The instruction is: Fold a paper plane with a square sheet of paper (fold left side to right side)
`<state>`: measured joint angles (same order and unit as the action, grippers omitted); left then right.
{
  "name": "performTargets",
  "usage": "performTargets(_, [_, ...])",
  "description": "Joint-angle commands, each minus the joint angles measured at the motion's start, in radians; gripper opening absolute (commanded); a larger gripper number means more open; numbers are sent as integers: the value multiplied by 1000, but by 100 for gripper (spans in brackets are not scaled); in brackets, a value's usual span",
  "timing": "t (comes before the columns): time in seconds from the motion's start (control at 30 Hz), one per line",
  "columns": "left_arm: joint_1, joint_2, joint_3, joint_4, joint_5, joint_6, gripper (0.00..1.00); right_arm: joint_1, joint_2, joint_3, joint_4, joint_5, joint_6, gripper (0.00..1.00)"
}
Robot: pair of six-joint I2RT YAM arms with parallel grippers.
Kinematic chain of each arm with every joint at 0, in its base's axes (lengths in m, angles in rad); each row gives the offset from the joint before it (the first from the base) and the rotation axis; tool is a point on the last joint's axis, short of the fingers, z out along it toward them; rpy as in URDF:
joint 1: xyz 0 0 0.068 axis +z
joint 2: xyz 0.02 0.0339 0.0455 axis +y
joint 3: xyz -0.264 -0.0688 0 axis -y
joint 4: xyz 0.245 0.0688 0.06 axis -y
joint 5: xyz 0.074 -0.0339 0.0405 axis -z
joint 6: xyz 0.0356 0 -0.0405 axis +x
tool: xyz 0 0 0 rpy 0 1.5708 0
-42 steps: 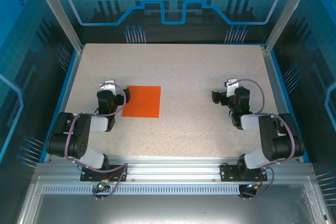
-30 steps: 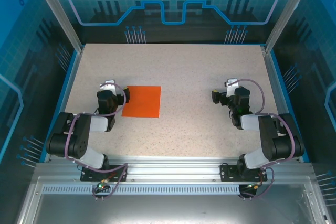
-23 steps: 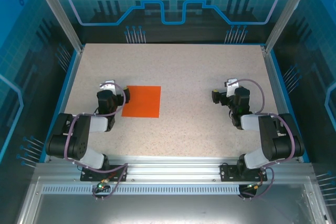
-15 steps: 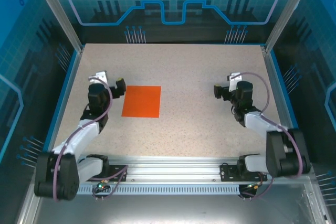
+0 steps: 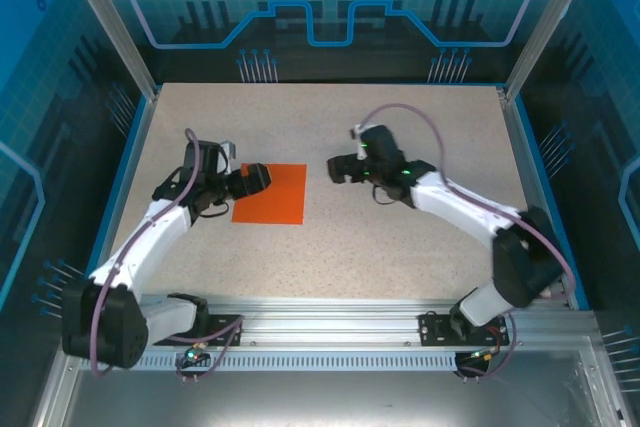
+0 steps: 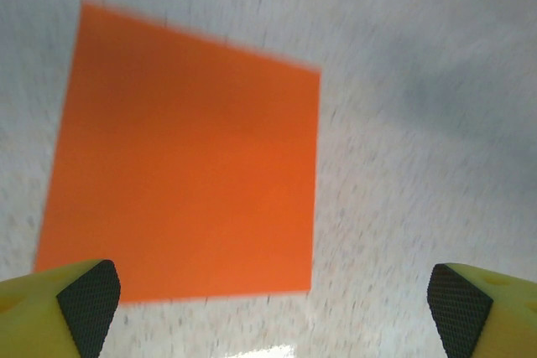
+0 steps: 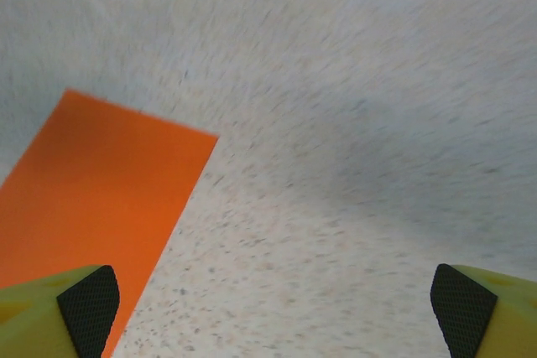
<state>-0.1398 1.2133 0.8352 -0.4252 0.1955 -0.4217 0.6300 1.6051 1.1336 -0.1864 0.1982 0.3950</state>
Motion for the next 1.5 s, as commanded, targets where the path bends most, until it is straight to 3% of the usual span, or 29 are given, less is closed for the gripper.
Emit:
performTargets(0.0, [-3, 75, 27, -86, 92, -34, 99, 71, 166, 162, -153, 15, 78, 99])
performTargets(0.27, [-1, 283, 93, -40, 67, -25, 98, 140, 541, 548, -251, -11, 123, 99])
performTargets(0.57, [3, 397, 98, -17, 25, -35, 99, 144, 754, 806, -367, 21, 139, 99])
performTargets(1.0, [8, 448, 91, -18, -9, -35, 98, 109, 868, 937, -429, -27, 121, 99])
performTargets(1.47, [7, 469, 79, -4, -6, -45, 99, 138, 896, 947, -478, -169, 169, 95])
